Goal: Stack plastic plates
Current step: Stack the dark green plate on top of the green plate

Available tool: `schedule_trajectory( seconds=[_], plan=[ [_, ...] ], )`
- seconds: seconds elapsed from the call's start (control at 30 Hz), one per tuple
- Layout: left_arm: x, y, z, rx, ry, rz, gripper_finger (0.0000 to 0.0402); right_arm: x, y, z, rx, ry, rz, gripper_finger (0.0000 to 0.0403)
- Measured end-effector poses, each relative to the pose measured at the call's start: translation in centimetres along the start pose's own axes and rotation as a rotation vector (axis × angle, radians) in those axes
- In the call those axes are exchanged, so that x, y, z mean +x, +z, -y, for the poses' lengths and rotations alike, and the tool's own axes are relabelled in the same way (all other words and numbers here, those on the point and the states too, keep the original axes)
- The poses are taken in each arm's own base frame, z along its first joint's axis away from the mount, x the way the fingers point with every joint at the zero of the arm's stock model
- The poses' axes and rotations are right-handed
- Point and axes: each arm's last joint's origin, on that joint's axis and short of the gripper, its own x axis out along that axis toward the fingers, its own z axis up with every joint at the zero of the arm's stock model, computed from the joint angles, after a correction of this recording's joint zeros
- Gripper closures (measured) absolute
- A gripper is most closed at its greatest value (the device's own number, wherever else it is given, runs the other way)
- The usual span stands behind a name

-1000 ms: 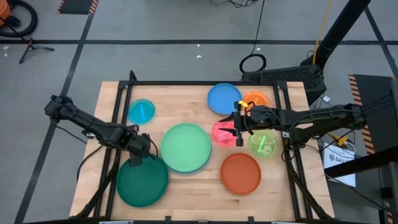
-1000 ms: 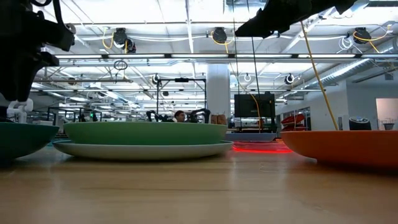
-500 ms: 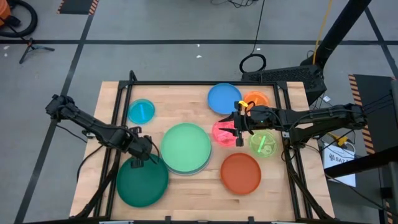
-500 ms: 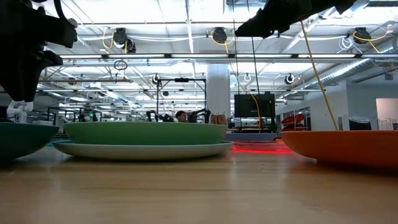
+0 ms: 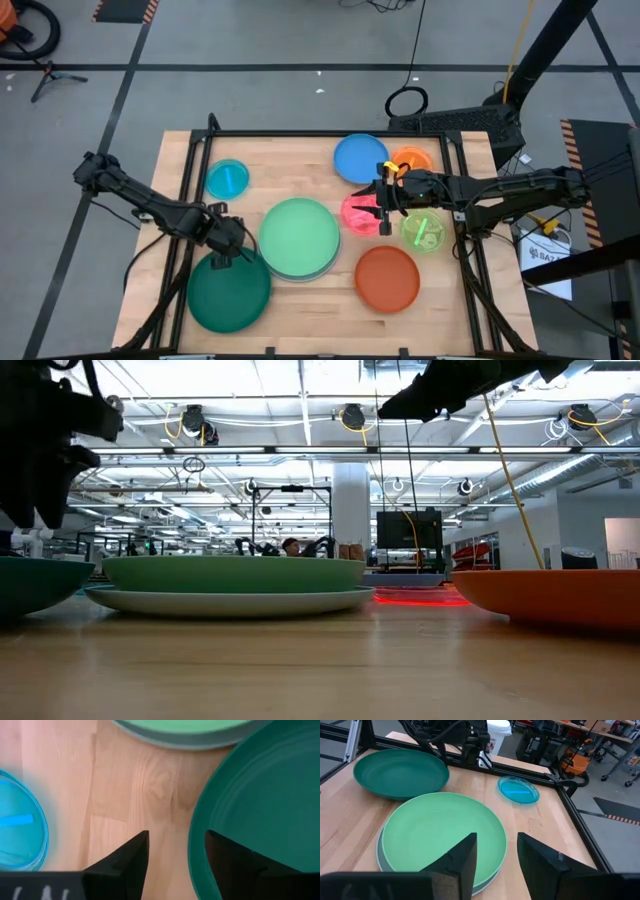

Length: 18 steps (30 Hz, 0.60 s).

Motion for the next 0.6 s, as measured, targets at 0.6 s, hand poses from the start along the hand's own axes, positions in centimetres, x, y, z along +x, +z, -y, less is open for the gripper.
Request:
schedule_trajectory(
  seconds=[0.6],
  plan=[
    [3.5, -0.9, 0.3, 0.018, -0.082, 0.018, 0.0202, 0.0, 0.0, 0.0, 0.0, 0.0, 0.0, 0.0271]
  ],
)
